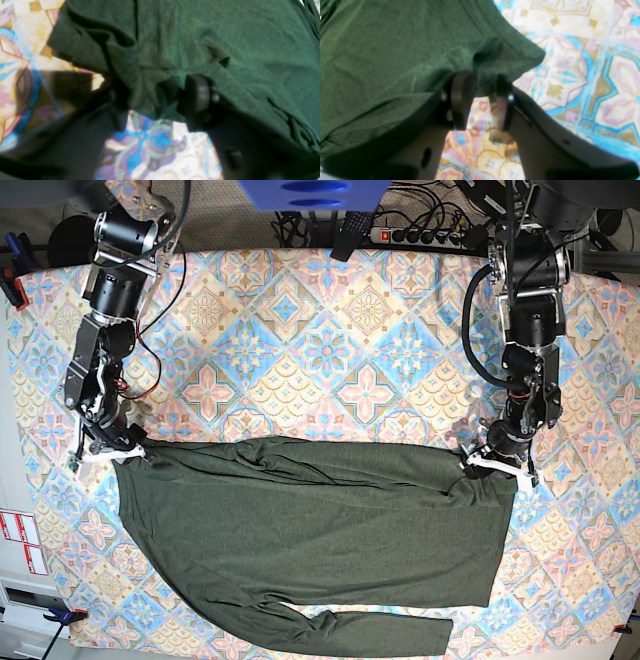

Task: Fold the T-shirt properly
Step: 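Lower the held shoulder edge onto the shirt body with both grippers, then drag the held edge back toward the robot with both grippers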

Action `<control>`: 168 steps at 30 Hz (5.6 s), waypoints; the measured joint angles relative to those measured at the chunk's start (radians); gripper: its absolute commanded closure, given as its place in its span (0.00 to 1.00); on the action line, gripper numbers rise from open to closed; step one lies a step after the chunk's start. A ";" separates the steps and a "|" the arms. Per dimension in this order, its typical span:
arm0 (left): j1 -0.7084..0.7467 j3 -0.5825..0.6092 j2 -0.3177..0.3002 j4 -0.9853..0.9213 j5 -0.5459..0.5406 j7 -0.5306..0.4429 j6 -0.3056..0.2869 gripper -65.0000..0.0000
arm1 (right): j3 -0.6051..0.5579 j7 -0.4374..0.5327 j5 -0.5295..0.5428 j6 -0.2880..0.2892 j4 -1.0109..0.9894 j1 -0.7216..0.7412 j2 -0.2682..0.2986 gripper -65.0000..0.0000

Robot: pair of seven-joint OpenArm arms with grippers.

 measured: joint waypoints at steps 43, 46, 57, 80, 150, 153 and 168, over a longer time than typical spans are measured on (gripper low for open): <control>0.025 -0.003 -0.005 0.000 -0.014 0.000 0.000 1.00 | 0.205 -0.041 0.003 -0.003 -0.291 0.166 0.001 0.49; 0.025 -0.003 -0.005 0.000 -0.015 0.000 0.000 1.00 | 0.205 -0.013 0.004 -0.002 -0.313 0.182 0.000 0.49; 0.025 -0.003 -0.005 0.000 -0.015 0.000 0.000 1.00 | 0.205 0.067 0.006 -0.001 -0.424 0.226 0.005 0.87; 0.241 0.008 -0.095 0.327 -0.016 0.119 -0.013 1.00 | 0.206 -0.042 0.105 0.005 -0.010 -0.033 -0.004 1.00; 1.033 -0.108 -0.183 0.933 -0.014 0.116 -0.006 1.00 | 0.204 -0.158 0.246 0.005 0.425 -0.658 -0.028 0.99; 1.031 -0.108 -0.183 0.933 -0.014 0.116 -0.006 1.00 | 0.203 -0.158 0.246 0.004 0.423 -0.658 -0.027 0.94; 1.033 -0.111 -0.185 0.933 -0.012 0.179 0.000 0.54 | 0.204 -0.154 0.242 -0.003 0.423 -0.660 -0.036 0.79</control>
